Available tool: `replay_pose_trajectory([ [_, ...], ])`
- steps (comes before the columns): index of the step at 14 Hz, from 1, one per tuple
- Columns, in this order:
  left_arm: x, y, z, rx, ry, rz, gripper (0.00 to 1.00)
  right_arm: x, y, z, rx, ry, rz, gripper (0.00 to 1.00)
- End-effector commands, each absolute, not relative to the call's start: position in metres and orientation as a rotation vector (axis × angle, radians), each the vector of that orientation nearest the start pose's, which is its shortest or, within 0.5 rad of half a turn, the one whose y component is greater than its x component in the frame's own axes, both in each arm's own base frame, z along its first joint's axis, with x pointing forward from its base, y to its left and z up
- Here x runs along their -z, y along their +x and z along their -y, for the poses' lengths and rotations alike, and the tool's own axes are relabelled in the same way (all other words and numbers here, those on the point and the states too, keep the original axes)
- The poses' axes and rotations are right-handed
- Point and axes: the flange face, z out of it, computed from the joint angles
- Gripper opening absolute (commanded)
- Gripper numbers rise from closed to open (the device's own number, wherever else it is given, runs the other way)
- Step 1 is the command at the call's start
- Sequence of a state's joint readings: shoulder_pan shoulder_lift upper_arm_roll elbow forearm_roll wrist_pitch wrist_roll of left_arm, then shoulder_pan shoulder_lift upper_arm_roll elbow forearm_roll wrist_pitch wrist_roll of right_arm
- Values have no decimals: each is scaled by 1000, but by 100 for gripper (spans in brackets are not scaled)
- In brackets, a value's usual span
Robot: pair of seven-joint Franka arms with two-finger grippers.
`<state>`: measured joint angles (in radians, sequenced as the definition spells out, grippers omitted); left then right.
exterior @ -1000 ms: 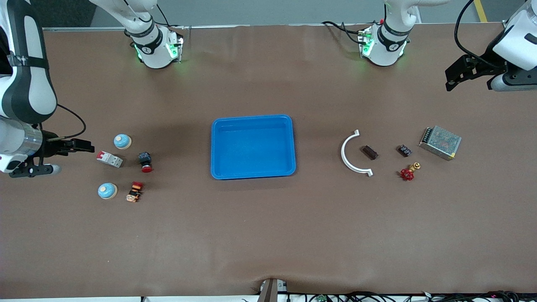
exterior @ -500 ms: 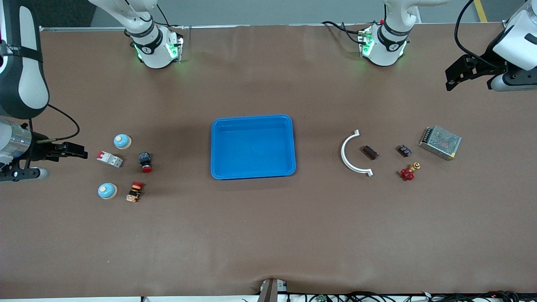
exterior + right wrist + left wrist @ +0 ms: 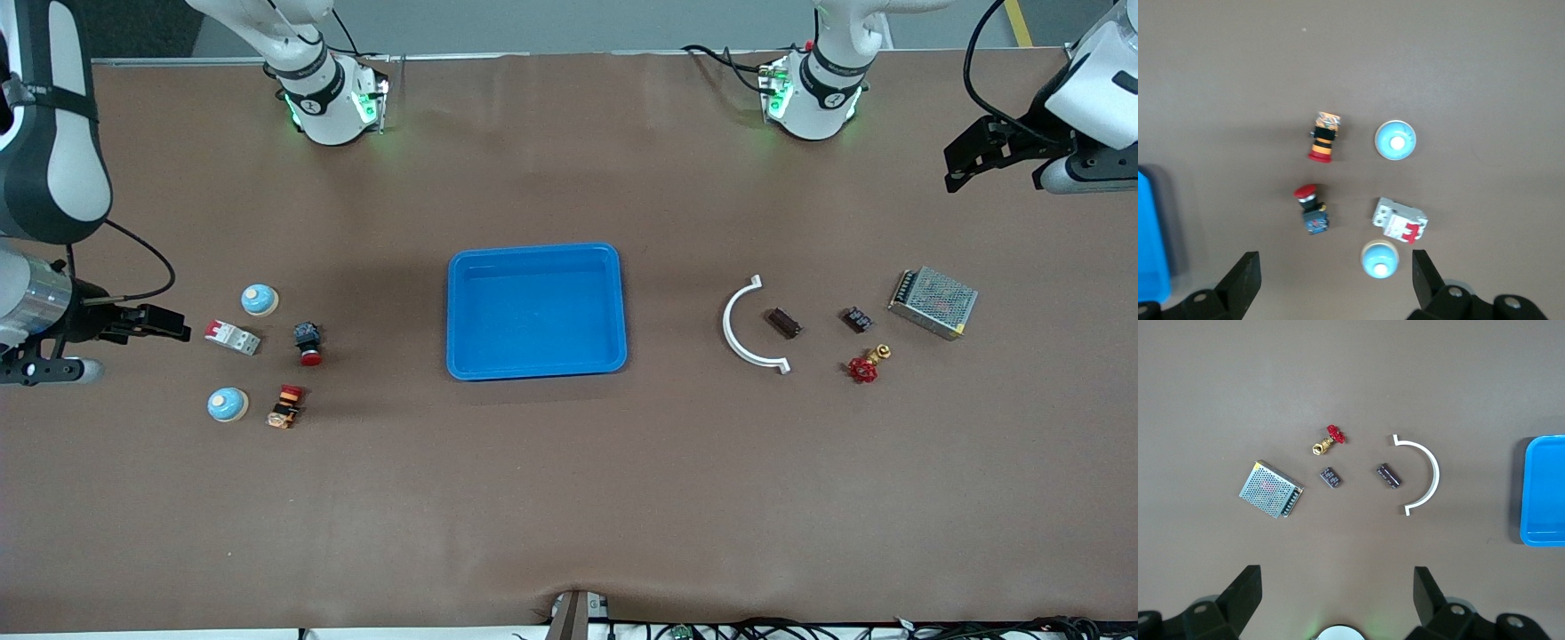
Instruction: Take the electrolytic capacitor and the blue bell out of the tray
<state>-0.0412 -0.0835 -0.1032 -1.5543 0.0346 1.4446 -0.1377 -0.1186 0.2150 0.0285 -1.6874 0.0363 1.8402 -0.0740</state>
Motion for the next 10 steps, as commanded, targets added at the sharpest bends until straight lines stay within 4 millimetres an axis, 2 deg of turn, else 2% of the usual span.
replay_pose_trajectory([
  [1,-671,507,70,-44,-3116,-30,100,-497,592,23,-60,-3109,-159,100],
  [6,-671,506,71,-49,-3116,-32,100,-538,557,19,-15,-3111,-181,100],
  [7,-671,506,71,-49,-3116,-32,100,-548,551,15,-1,-3113,-171,100],
  [10,-671,506,71,-49,-3116,-32,100,-564,528,0,30,-3118,-136,100],
])
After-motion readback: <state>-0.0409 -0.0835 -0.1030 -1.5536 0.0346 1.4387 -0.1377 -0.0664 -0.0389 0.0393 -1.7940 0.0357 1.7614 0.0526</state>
